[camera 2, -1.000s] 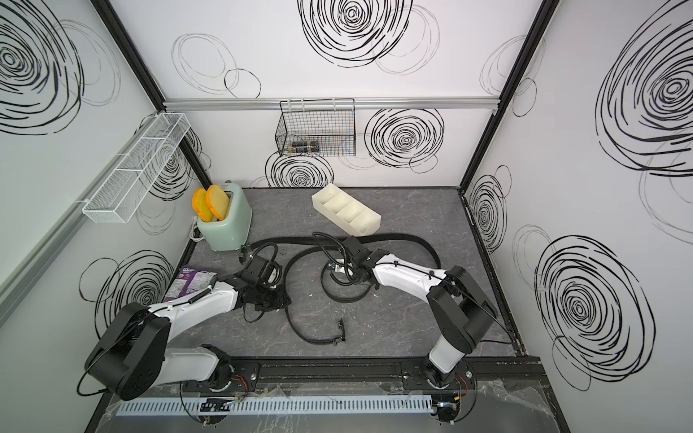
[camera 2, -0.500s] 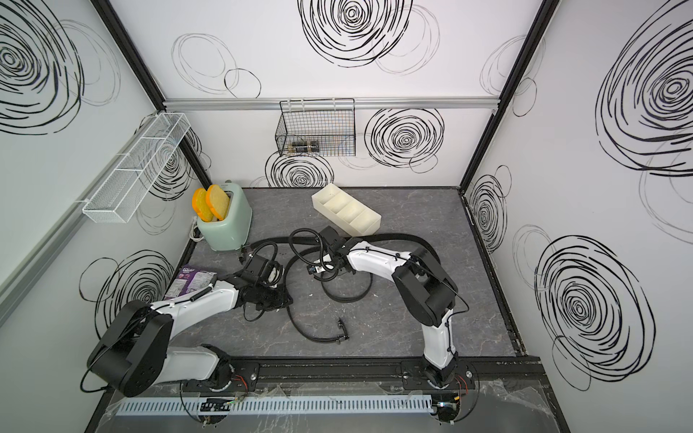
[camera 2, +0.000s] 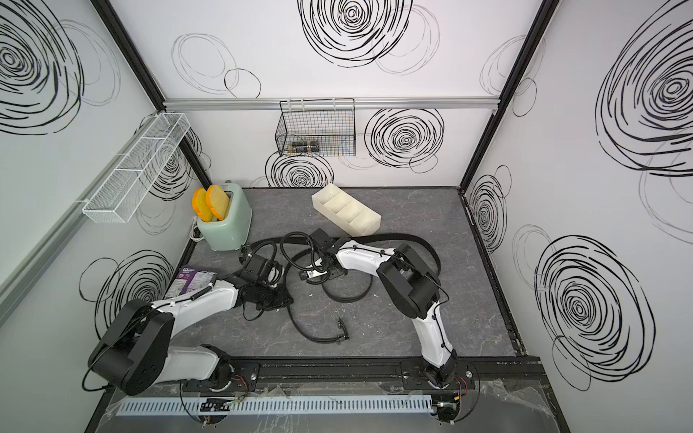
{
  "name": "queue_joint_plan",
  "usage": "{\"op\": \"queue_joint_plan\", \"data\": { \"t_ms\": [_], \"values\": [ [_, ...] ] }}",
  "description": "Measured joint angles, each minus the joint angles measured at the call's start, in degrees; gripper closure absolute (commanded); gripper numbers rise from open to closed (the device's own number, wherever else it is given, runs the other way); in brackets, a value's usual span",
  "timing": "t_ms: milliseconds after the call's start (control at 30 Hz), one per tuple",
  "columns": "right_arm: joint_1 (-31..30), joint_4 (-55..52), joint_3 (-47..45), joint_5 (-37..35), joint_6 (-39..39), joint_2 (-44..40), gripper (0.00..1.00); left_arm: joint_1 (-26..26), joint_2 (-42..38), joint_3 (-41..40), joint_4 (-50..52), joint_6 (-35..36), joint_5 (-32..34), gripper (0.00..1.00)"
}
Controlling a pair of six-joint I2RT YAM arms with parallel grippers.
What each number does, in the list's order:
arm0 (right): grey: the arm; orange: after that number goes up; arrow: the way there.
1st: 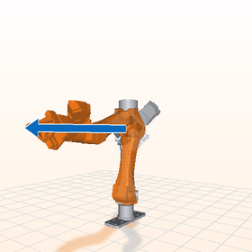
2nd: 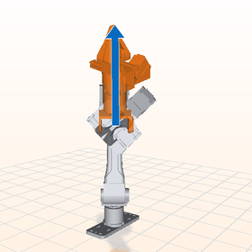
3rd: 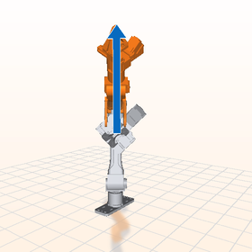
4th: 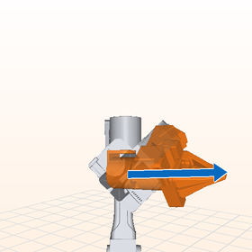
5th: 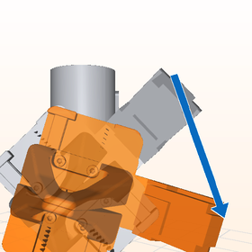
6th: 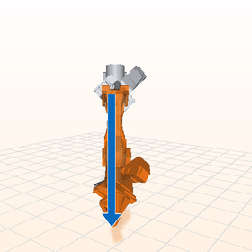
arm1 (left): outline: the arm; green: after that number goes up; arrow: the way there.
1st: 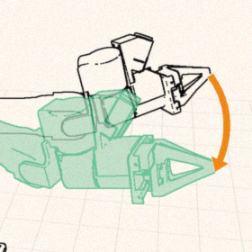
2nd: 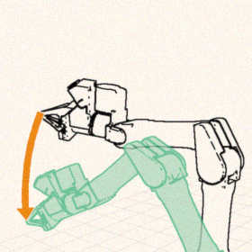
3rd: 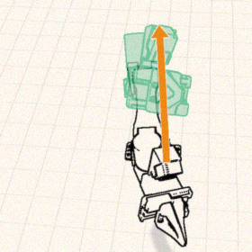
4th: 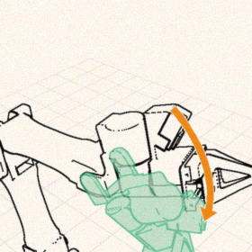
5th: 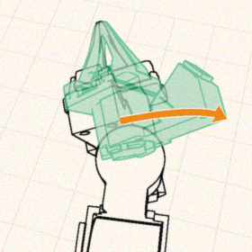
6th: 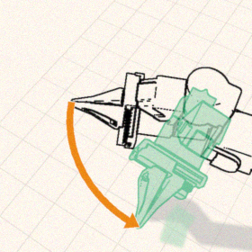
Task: Place the belts into the storage roll
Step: Roll the belt at the center of the board.
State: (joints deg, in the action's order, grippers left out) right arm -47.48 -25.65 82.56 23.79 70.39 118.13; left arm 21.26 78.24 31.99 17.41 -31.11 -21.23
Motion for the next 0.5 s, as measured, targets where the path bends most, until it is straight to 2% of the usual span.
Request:
{"op": "queue_joint_plan", "data": {
  "t_ms": [200, 333, 500],
  "values": [
    [-0.6, -2.0, 0.9, 1.7, -2.5, 1.0, 0.81, 0.0, 0.0, 0.0, 0.0, 0.1, -0.2, 0.7],
    [-0.6, -3.4, 1.2, 2.0, -5.1, 1.2, 0.98, 0.0, 0.0, 0.0, 0.0, 0.2, -0.2, 0.73],
    [1.0, 0.0, -1.0, 3.0, -16.3, -0.2, 1.0, -0.5, 0.0, 0.0, 0.0, 0.2, -0.5, 0.81]
  ]
}}
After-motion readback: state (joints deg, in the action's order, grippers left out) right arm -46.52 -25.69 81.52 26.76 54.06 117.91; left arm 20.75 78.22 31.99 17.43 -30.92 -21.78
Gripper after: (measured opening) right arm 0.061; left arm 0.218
